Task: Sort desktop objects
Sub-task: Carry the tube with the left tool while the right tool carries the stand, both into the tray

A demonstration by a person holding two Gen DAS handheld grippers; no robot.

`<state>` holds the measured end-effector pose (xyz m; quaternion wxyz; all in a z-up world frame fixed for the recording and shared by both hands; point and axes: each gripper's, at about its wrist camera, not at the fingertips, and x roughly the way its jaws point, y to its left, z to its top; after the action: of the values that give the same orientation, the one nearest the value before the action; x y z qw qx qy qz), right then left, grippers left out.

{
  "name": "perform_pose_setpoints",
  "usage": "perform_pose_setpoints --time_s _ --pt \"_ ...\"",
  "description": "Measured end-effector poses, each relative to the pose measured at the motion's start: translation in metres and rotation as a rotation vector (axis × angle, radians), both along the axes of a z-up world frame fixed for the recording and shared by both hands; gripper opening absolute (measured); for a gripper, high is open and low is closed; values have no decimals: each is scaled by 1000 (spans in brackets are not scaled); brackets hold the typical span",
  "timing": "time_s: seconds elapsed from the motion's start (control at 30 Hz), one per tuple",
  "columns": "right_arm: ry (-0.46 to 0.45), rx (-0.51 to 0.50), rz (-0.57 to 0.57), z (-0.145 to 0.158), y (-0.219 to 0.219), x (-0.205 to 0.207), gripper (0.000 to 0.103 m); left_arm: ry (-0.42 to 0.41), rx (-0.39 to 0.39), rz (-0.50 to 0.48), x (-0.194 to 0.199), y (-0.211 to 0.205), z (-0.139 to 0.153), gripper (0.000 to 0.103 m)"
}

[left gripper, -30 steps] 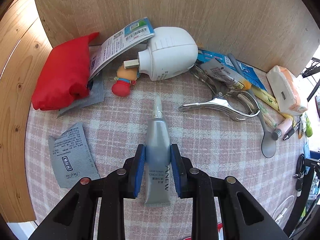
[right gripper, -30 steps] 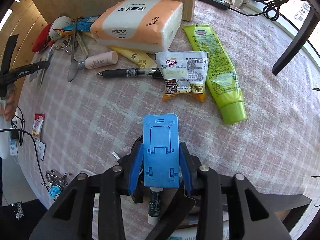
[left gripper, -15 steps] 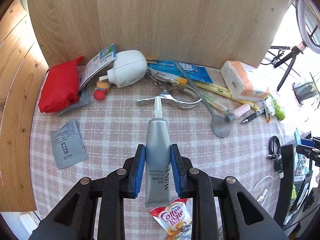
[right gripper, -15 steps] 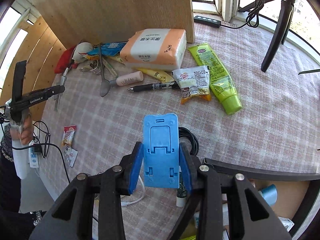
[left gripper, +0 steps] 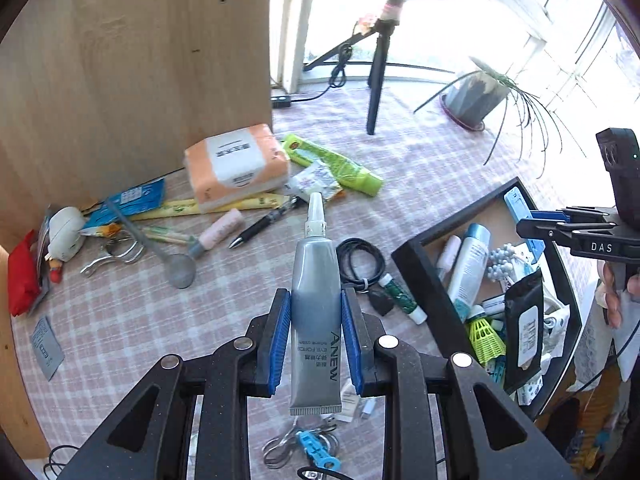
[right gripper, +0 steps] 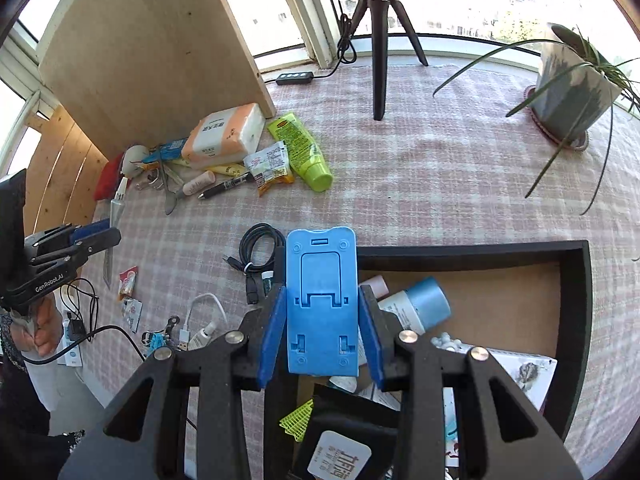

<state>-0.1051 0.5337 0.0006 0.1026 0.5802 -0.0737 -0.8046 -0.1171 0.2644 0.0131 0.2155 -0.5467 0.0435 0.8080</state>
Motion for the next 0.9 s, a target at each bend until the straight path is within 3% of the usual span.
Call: perform_pose_setpoints --time_s 0.3,0.6,0.67,0.7,0.73,0.77,0.9 --pt "-8 29 -171 -3 88 44 35 -40 25 -158 14 112 -10 24" --pt "-11 35 -265 -7 127 67 35 -52 24 -248 28 161 -13 24" --pt "-10 36 -270 -8 130 68 36 -65 27 -270 30 168 -13 31" --pt "-8 32 -262 -8 129 68 37 -69 12 -266 32 170 -13 54" --pt "-16 35 -260 -8 128 67 47 -59 13 -261 33 169 -12 64" --pt "-14 41 -261 -7 127 67 59 -41 17 -255 34 166 -9 63" --pt "6 33 -239 -2 115 63 61 -47 22 -231 34 148 0 61"
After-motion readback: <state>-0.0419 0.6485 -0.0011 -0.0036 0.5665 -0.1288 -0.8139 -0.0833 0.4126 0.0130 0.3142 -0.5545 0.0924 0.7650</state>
